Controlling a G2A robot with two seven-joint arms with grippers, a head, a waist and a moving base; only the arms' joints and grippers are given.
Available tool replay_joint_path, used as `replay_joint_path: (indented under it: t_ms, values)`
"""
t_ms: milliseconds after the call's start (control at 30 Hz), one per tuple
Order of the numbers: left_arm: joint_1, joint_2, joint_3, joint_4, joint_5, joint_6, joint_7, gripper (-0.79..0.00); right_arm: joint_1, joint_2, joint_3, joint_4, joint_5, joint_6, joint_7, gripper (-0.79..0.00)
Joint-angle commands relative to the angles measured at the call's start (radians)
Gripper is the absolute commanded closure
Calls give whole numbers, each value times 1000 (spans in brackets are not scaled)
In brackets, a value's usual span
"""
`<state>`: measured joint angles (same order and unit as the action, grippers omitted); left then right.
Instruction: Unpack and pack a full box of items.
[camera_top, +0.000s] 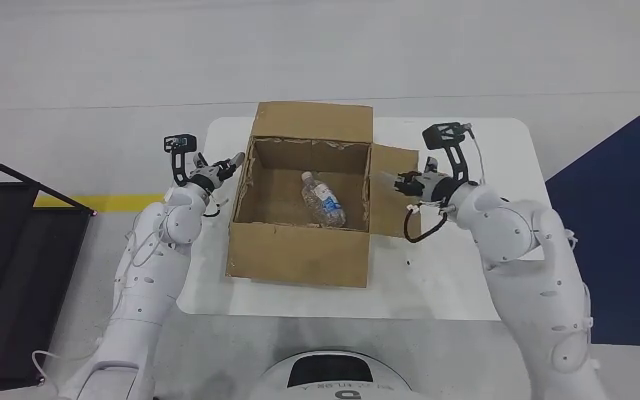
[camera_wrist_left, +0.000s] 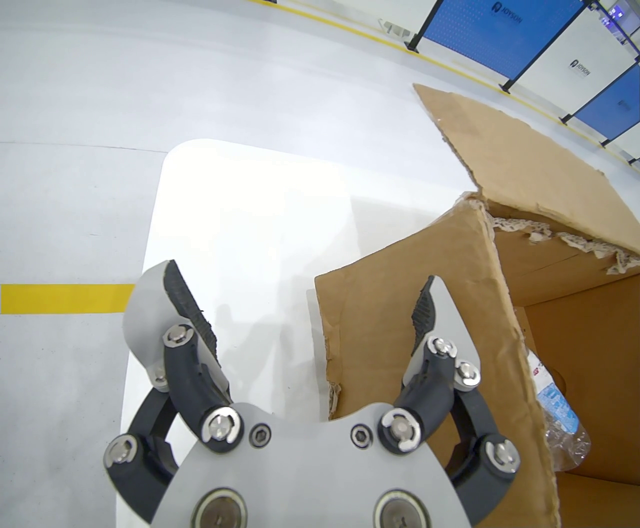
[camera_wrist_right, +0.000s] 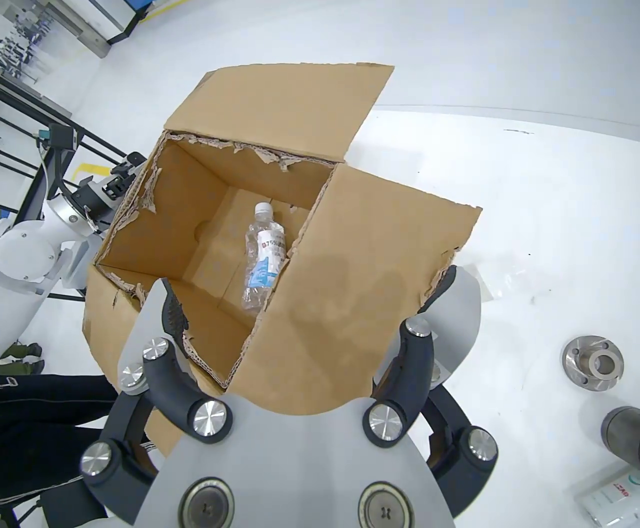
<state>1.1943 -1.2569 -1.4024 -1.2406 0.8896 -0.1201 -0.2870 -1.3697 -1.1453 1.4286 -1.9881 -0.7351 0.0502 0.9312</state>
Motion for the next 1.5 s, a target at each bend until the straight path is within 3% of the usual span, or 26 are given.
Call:
replay_joint_path:
  t_ms: [0, 267, 567, 667, 800, 900, 967, 1233, 1267, 1467]
  values:
    - [0, 0, 0, 0, 0, 0, 0, -785, -10, 0, 3, 3, 24, -5, -8, -785]
    - [0, 0, 0, 0, 0, 0, 0, -785, -78, 26, 242, 135, -21, 70, 33, -785]
    - [0, 0, 0, 0, 0, 0, 0, -785, -154, 45, 405, 218, -112, 152, 57, -785]
    - [0, 0, 0, 0, 0, 0, 0, -785, -180, 51, 434, 238, -151, 140, 80, -785]
    - [0, 0, 0, 0, 0, 0, 0, -785, -188, 64, 413, 273, -224, 41, 203, -785]
    - [0, 0, 0, 0, 0, 0, 0, -785, -181, 69, 392, 278, -268, 36, 256, -785]
    - [0, 0, 0, 0, 0, 0, 0, -785, -176, 70, 372, 283, -304, 47, 276, -560]
    - [0, 0, 0, 0, 0, 0, 0, -785, -106, 67, 307, 367, -394, 142, 279, -471]
    - [0, 0, 0, 0, 0, 0, 0, -785, -98, 67, 303, 382, -400, 149, 279, -391]
    - [0, 0, 0, 0, 0, 0, 0, -785, -46, 64, 263, 451, -426, 172, 285, -363]
